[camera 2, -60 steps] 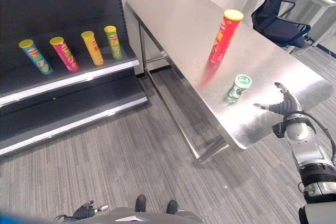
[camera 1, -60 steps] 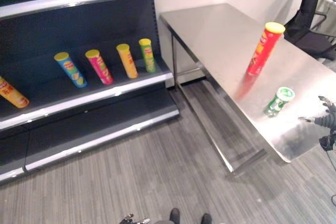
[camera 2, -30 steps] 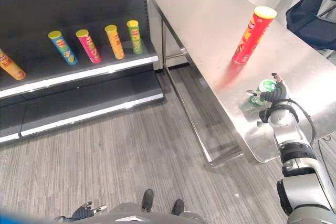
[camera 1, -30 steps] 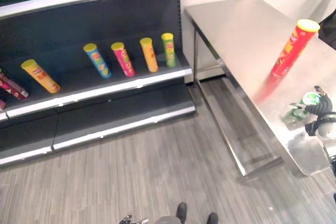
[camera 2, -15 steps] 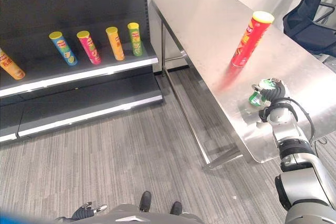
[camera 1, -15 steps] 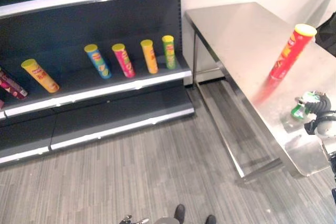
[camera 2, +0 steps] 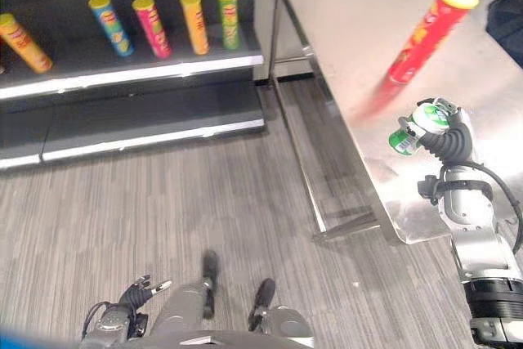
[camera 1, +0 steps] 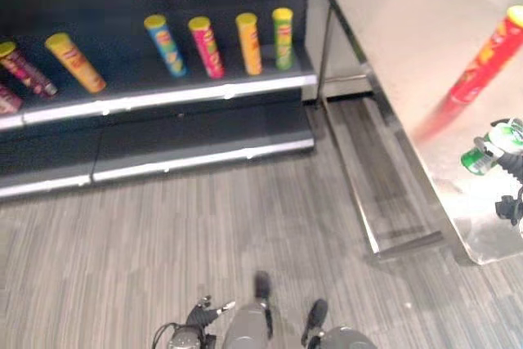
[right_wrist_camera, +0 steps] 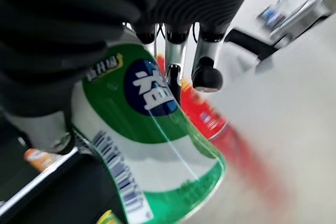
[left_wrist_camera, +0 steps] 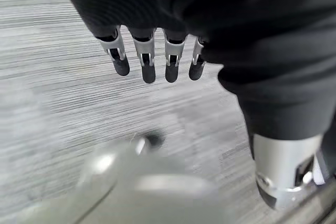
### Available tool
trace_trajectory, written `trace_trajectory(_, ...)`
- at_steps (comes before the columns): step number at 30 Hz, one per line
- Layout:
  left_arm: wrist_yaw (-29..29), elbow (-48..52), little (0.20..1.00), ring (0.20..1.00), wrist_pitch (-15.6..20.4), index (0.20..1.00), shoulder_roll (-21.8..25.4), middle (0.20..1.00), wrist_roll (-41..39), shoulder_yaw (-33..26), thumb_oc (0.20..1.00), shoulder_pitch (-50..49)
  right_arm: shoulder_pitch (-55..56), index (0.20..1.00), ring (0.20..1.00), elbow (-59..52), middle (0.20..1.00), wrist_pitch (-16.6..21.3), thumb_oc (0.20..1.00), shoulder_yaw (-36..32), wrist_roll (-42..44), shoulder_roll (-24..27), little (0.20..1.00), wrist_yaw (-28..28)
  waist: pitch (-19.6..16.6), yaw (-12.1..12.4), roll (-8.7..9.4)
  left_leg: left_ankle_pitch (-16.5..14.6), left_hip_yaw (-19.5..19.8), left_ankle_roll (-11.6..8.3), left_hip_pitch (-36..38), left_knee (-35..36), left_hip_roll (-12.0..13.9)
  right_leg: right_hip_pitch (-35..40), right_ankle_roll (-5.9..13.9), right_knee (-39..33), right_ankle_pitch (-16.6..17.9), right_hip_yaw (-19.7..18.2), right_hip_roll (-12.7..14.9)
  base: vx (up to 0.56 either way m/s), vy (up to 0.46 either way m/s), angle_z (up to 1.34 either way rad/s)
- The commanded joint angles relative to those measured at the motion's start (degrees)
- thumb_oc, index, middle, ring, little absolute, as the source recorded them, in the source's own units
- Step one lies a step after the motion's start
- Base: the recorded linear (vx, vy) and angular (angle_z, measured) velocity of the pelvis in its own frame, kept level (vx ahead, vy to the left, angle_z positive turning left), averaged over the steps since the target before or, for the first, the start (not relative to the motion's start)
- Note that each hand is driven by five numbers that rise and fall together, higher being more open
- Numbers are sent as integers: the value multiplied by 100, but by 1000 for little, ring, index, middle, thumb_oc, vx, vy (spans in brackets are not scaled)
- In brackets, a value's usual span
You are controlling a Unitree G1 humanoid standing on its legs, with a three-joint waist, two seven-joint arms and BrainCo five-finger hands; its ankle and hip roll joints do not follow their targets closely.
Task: Put the goods on the table back onto the shelves and tidy them up.
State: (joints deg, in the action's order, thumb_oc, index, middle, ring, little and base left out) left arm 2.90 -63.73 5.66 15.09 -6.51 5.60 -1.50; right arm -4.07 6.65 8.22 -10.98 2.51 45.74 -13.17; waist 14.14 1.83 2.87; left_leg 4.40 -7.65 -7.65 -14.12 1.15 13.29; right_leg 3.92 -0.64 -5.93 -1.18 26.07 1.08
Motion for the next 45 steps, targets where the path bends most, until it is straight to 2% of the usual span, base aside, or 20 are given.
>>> trace_trajectory(1, 60, 7, 1000, 1000, 15, 1000, 121, 1000, 98, 47, 1000, -158, -30, 200, 200, -317, 200, 163, 200, -399, -145, 292, 200, -105, -502, 83, 20, 306, -307, -67, 131, 313, 41, 555, 887, 170, -721, -573, 533, 183, 344, 38)
trace_trajectory(2, 68, 10, 1000, 1000, 13, 1000, 98, 1000, 107, 34, 1000, -178, 16, 200, 200, -394, 200, 140, 200, -435, -172, 231, 200, -98, -540, 82, 2, 365, -304, -52, 162, 281, -21, 596, 912, 199, -710, -561, 600, 408, 584, 19)
trace_trajectory(3, 102, -3, 1000, 1000, -5, 1000, 124, 1000, 160, -30, 1000, -201, 45, 200, 200, -478, 200, 67, 200, -438, -258, -68, 200, -109, -632, 111, 71, 195, -265, 90, 240, -21, -301, 655, 1014, 439, -637, -623, 986, 385, 581, 11)
trace_trajectory(6, 145, -13, 1000, 1000, -46, 1000, 234, 1000, 201, -46, 1000, -144, -92, 200, 200, -502, 200, 44, 200, -321, -359, -202, 200, -150, -671, 174, 191, -165, -243, 330, 236, -334, -630, 531, 1134, 940, -440, -718, 1400, 236, 398, 11)
trace_trajectory(8, 160, 30, 1000, 1000, -52, 1000, 331, 1000, 256, -24, 1000, -97, -201, 200, 200, -531, 200, 47, 200, -265, -442, -180, 200, -173, -666, 175, 219, -349, -216, 533, 363, -329, -919, 295, 1161, 1592, -63, -827, 1717, 127, 310, 8)
trace_trajectory(11, 170, 82, 1000, 1000, -59, 1000, 439, 1000, 313, 17, 1000, -39, -322, 200, 200, -586, 200, 56, 200, -220, -470, -135, 200, -188, -610, 140, 206, -467, -197, 706, 520, -262, -1152, -17, 1105, 2252, 322, -1032, 1885, 143, 303, 48)
trace_trajectory(12, 119, 133, 1000, 1000, -64, 1000, 541, 1000, 381, 83, 1000, 44, -300, 200, 200, -722, 200, 77, 200, -215, -505, -37, 200, -105, -459, -109, 22, -571, 97, 814, 882, -80, -1270, -773, 871, 2862, 28, -1811, 1285, 237, 321, 53)
trace_trajectory(16, 70, 94, 1000, 1000, -28, 1000, 564, 1000, 438, 100, 1000, 114, -285, 200, 200, -827, 200, 128, 200, -353, -469, 103, 200, -51, -336, -305, -109, -672, 273, 796, 1208, 28, -1325, -1147, 825, 2260, -229, -1871, 881, 223, 115, 88)
trace_trajectory(20, -27, -62, 1000, 1000, -31, 1000, 546, 1000, 563, 130, 1000, 208, -227, 200, 200, -863, 200, 170, 200, -581, -382, 258, 200, -40, -262, -577, -19, -874, 609, 802, 1688, 178, -1605, -1572, 1054, 982, 315, -2092, 401, 290, 29, 40)
trace_trajectory(22, -46, -150, 1000, 1000, -25, 1000, 505, 1000, 618, 103, 1000, 230, -183, 200, 200, -894, 200, 188, 200, -664, -388, 312, 200, -57, -250, -688, 8, -969, 710, 784, 1916, 257, -1686, -1804, 1175, 459, 610, -1971, 244, 400, 32, 39)
trace_trajectory(23, -71, -252, 1000, 1000, -30, 1000, 449, 1000, 678, 62, 1000, 220, -74, 200, 200, -1012, 200, 222, 200, -756, -417, 394, 200, -63, -274, -774, 81, -1127, 763, 752, 2217, 323, -1763, -1877, 1262, 190, 823, -1604, 215, 378, 5, 29)
trace_trajectory(25, -88, -275, 1000, 1000, -19, 1000, 437, 1000, 731, 73, 1000, 217, 68, 200, 200, -1101, 200, 240, 200, -878, -442, 427, 200, -39, -332, -801, 110, -1235, 820, 753, 2314, 341, -1795, -1780, 1210, 136, 794, -1568, 236, 299, -39, 25)
trace_trajectory(28, -94, -364, 1000, 1000, -22, 1000, 364, 1000, 809, 63, 1000, 189, 229, 200, 200, -1257, 200, 286, 200, -1111, -444, 470, 200, -26, -484, -882, 134, -1459, 902, 711, 2608, 339, -1693, -1624, 1089, 189, 1018, -1573, 217, 362, -110, 54)
trace_trajectory(32, -125, -365, 1000, 1000, -25, 1000, 253, 1000, 838, 131, 1000, 130, 434, 200, 200, -1393, 200, 308, 200, -1385, -337, 519, 200, 59, -823, -1013, -4, -1709, 850, 489, 2882, 164, -1271, -1382, 925, 314, 780, -1510, 75, 348, -129, 49)
trace_trajectory(36, -104, -463, 1000, 1000, -36, 1000, 208, 1000, 780, 104, 1000, 158, 396, 200, 200, -1440, 200, 345, 200, -1359, -261, 583, 200, 98, -929, -1023, -81, -1479, 759, 225, 2760, -594, -1035, -1067, 767, 236, 516, -1534, -169, 228, -97, 0)
trace_trajectory(39, -72, -477, 1000, 1000, -48, 1000, 197, 1000, 730, 72, 1000, 203, 353, 200, 200, -1486, 200, 395, 200, -1321, -178, 584, 200, 94, -814, -954, -74, -1018, 714, -58, 2256, -1996, -941, -675, 556, 140, 261, -1703, -331, 119, -53, -21)
trace_trajectory(41, -36, -468, 1000, 1000, -54, 1000, 202, 1000, 670, 86, 1000, 269, 332, 200, 200, -1481, 200, 360, 200, -1297, -197, 645, 200, 91, -687, -927, 90, -933, 610, 10, 1715, -2449, -890, -583, 516, 132, 193, -1740, -173, 21, -7, -35)
trace_trajectory(43, -29, -540, 1000, 1000, -54, 1000, 177, 1000, 625, 44, 1000, 300, 349, 200, 200, -1489, 200, 331, 200, -1267, -221, 720, 200, 114, -621, -866, 211, -1338, 459, 136, 1445, -1985, -671, -444, 603, 132, 117, -1805, -14, 101, 71, -17)
trace_trajectory(44, -18, -571, 1000, 1000, -47, 1000, 174, 1000, 633, 45, 1000, 308, 333, 200, 200, -1509, 200, 331, 200, -1235, -245, 719, 200, 123, -627, -820, 265, -1319, 499, 178, 1386, -1622, -675, -436, 648, 139, 123, -1853, 77, 146, 182, -22)
trace_trajectory(45, 42, -601, 1000, 1000, -13, 1000, 180, 1000, 605, 35, 1000, 316, 250, 200, 200, -1543, 200, 388, 200, -1152, -289, 726, 200, 53, -592, -651, 221, -815, 861, 123, 1085, -807, -668, -374, 688, 132, 49, -1977, 101, 111, 200, -29)
